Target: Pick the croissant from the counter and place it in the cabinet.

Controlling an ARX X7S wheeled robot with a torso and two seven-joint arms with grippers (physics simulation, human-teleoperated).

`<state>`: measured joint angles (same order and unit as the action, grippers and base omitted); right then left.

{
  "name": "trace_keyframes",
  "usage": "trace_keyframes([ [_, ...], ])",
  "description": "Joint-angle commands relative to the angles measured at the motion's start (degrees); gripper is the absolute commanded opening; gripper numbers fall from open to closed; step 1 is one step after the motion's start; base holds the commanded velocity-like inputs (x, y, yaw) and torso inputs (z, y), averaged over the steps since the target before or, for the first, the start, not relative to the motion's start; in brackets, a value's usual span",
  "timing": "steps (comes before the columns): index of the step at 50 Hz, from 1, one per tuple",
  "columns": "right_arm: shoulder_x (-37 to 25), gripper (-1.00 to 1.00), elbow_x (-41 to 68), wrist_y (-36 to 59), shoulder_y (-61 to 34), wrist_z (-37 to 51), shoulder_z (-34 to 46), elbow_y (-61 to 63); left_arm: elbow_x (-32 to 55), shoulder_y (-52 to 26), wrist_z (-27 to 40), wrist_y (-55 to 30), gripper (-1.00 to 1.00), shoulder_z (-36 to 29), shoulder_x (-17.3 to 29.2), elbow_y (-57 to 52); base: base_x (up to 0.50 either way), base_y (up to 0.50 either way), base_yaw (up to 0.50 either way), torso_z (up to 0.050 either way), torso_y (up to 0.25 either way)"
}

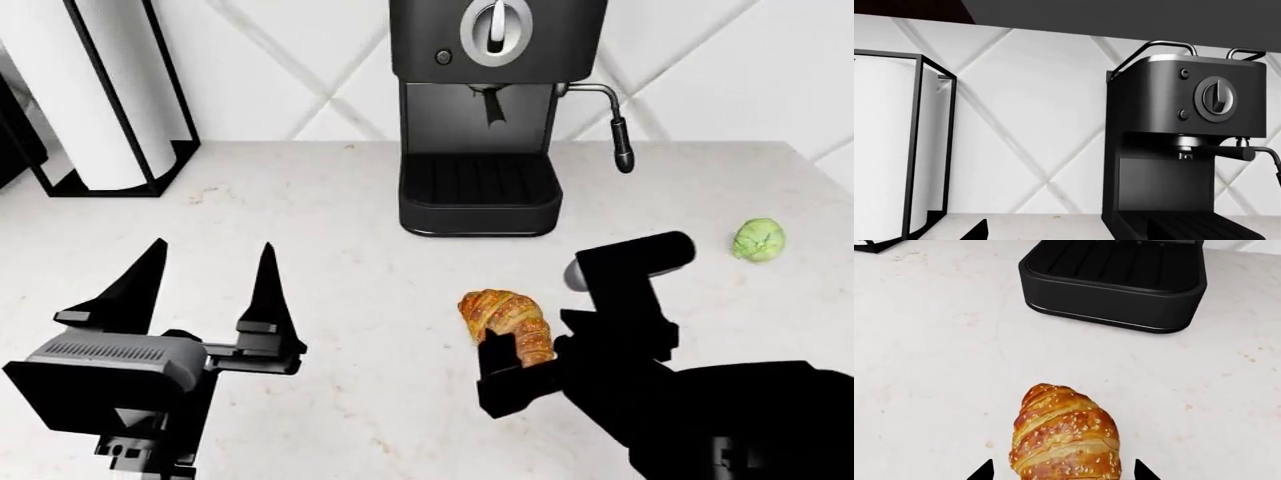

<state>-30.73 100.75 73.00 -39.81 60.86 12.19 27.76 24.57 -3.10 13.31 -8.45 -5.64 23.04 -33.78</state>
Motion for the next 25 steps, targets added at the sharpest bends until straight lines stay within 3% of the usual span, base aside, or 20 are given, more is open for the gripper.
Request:
trace_keyframes([
  [1, -0.7, 1.00, -0.5, 1.1, -0.8, -1.6, 1.5, -1.0, 0.3, 0.0, 0.2, 0.1, 1.00, 0.0, 0.2, 0.0, 0.00, 0.00, 0.00, 0.000, 0.000],
  [25, -0.7, 1.00, -3.7, 1.1, -1.2, -4.6, 3.6, -3.1, 1.1, 0.0, 0.2, 0.4, 1.00, 0.3, 0.6, 0.3, 0.00, 0.00, 0.00, 0.000, 0.000],
])
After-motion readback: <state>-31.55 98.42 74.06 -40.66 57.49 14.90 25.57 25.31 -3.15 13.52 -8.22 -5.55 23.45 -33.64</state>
